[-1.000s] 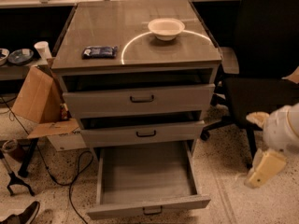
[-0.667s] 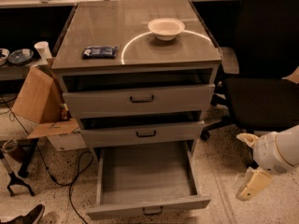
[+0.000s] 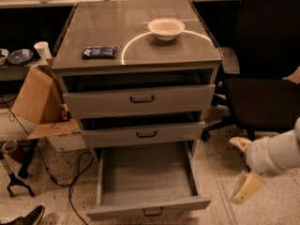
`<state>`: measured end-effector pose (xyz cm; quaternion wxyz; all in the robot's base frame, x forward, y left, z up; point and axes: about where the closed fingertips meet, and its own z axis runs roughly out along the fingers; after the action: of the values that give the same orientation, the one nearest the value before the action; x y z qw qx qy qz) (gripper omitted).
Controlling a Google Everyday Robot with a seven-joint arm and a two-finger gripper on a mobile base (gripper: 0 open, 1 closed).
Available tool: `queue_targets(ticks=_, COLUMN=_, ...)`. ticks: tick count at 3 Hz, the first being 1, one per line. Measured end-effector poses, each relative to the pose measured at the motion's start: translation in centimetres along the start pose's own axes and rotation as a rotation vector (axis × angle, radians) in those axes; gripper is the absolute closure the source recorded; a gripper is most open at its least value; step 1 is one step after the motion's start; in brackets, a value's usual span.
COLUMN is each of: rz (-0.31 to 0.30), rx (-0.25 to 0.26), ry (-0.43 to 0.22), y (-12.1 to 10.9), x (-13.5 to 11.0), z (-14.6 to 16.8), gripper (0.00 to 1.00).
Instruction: Close bottom drawer
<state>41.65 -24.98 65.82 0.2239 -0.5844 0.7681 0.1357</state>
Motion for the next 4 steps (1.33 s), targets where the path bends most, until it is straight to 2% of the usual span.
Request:
queue_targets(ticks=1, rz=-0.047, rx=-0.070, ry=-0.050, y=0.8, x=1.6, z=6.8, gripper=0.00)
queue_targets(ticks=2, rz=-0.129, rx=-0.154, ry=-0.137, y=1.8, x=4.1, z=13.3, gripper=0.00)
queue_targets(ticks=3, rz=-0.160, rx=-0.208, ry=-0.181, y=3.7, x=5.3, z=16.7, gripper=0.00)
queue_targets(ticks=4, rz=-0.160, rx=-0.208, ry=-0.181, y=3.7, x=5.3, z=16.7, gripper=0.00)
